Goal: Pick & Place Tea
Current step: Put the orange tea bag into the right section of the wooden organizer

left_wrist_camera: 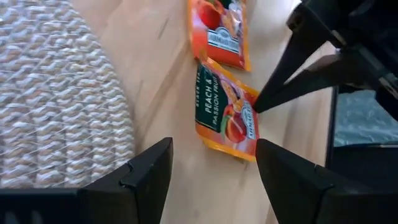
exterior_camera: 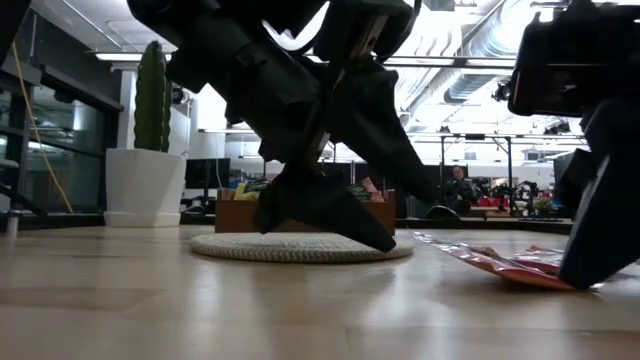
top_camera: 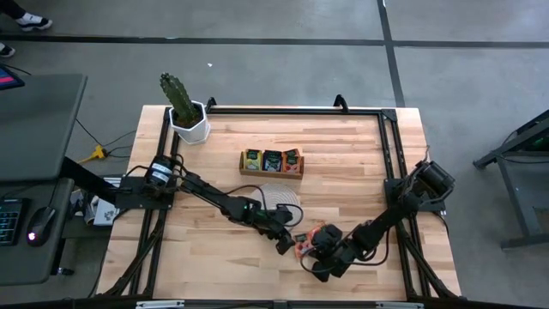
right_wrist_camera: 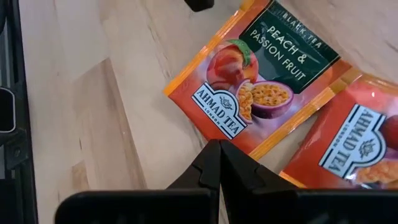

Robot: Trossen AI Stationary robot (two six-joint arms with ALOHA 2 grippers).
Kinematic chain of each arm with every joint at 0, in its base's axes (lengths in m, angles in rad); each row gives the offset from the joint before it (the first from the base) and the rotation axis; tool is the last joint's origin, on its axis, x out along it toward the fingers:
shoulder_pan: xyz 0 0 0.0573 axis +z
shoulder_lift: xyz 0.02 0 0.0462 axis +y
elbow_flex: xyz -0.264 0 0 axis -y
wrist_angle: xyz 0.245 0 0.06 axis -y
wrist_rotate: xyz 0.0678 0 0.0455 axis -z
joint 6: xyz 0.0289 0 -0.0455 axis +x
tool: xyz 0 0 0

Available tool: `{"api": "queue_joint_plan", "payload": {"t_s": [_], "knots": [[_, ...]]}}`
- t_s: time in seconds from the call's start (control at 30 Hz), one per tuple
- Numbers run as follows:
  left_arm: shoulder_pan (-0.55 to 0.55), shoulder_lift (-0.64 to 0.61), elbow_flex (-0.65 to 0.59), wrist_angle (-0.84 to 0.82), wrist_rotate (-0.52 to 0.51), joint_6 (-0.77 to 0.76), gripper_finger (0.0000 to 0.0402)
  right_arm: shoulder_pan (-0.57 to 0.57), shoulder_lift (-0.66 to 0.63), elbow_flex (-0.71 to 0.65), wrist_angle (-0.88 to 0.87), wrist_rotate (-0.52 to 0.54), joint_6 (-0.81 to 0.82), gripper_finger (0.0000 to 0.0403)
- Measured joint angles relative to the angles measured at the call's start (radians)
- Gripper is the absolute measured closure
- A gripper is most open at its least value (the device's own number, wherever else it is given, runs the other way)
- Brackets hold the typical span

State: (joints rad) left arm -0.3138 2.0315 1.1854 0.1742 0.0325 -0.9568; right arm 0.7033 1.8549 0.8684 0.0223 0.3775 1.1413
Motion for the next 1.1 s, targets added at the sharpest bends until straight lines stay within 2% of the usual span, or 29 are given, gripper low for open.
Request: {"api": "queue_joint_plan", "payload": {"t_s": [0.6,0.83,0.97,1.1], "knots": [[-0.001,0.03,0.011,-0.001,-0.021,-0.047,0.0174,-0.056,0.002,-0.001,0.052,-0.018,-0.102,0.0403],[0.007,0.032,0.013,0.005,-0.061,-0.047,0.0178,-0.069,0.002,-0.001,0.057,-0.036,-0.122,0.0403],[0.007,0.034,0.013,0.014,-0.047,-0.046,0.021,-0.069,0.002,-0.001,0.058,-0.037,-0.129,0.0403],[0.006,0.034,0.013,0.008,-0.044,-0.04,0.027,-0.069,0.002,-0.001,0.058,-0.039,-0.129,0.0403]]}}
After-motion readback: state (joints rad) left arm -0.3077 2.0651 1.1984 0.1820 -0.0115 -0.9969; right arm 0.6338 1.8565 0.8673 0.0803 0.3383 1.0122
